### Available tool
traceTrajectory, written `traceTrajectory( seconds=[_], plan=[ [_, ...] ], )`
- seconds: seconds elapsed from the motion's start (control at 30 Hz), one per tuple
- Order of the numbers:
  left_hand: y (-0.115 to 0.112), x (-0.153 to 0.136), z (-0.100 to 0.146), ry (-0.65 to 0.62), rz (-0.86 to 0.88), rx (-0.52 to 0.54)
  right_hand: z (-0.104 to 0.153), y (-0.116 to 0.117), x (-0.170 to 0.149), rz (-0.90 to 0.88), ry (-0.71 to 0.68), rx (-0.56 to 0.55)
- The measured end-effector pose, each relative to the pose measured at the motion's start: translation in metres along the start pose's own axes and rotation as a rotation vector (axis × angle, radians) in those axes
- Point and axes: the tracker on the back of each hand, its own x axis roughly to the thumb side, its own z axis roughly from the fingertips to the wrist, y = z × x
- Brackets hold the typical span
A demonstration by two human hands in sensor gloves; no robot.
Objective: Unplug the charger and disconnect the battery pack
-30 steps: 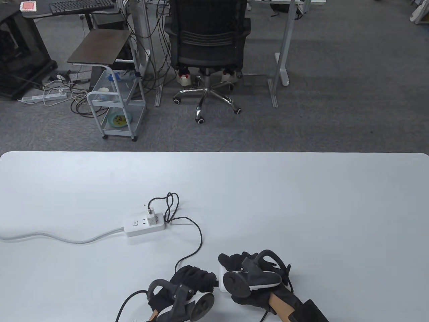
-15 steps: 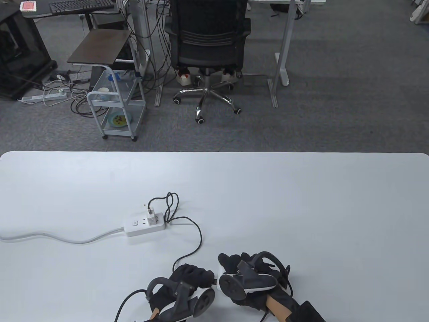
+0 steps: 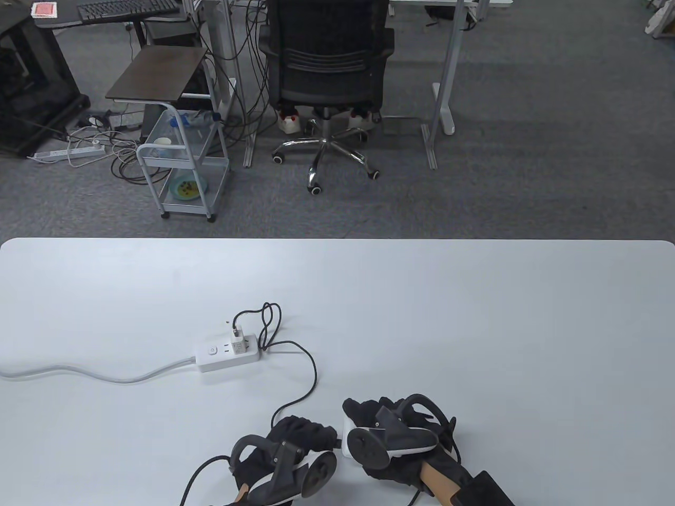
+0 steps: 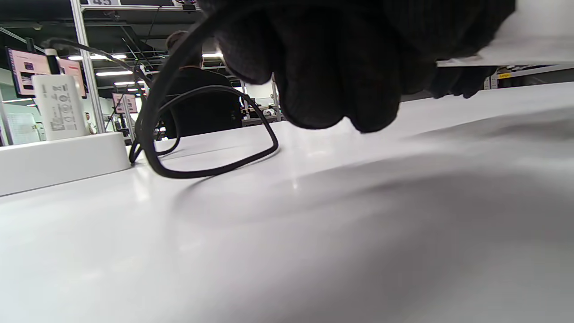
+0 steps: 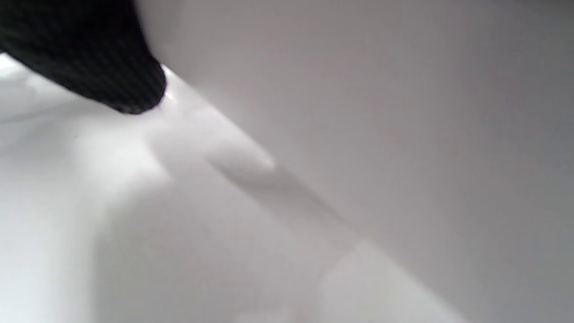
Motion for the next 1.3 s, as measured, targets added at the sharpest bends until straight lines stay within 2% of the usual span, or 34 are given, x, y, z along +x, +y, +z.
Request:
traceTrajectory(
  seconds=[0.23, 0.37, 0.53, 0.7, 0.87, 1.0, 1.07, 1.3],
  plan=[
    [-0.007, -0.005, -0.003, -0.010, 0.038, -0.062, -0.003, 0.004, 0.003, 0.022, -0.004, 0.013],
    [-0.003, -0.006, -0.002, 0.009, 0.037, -0.052, -0.005, 0.004, 0.003, 0.008, -0.005, 0.005],
    [-0.010, -0.008, -0.005, 0.021, 0.007, -0.078, -0.006, -0.001, 0.017, 0.181, 0.031, 0.007],
    [-0.006, -0.013, -0.002, 0.030, 0.083, -0.061, -0.005, 0.000, 0.008, 0.065, 0.017, 0.000],
    [-0.009, -0.009, -0.005, 0.064, 0.028, -0.076, -0.006, -0.003, 0.015, 0.159, 0.046, 0.003],
    [-0.005, -0.012, -0.001, 0.051, 0.085, -0.047, -0.005, -0.001, 0.007, 0.077, 0.042, -0.006],
    [-0.003, -0.011, -0.001, 0.072, 0.033, -0.014, -0.005, -0.001, 0.006, 0.022, 0.046, -0.001],
    [-0.005, -0.011, -0.002, 0.069, 0.061, -0.051, -0.006, 0.002, 0.006, 0.036, 0.045, 0.010]
  ],
)
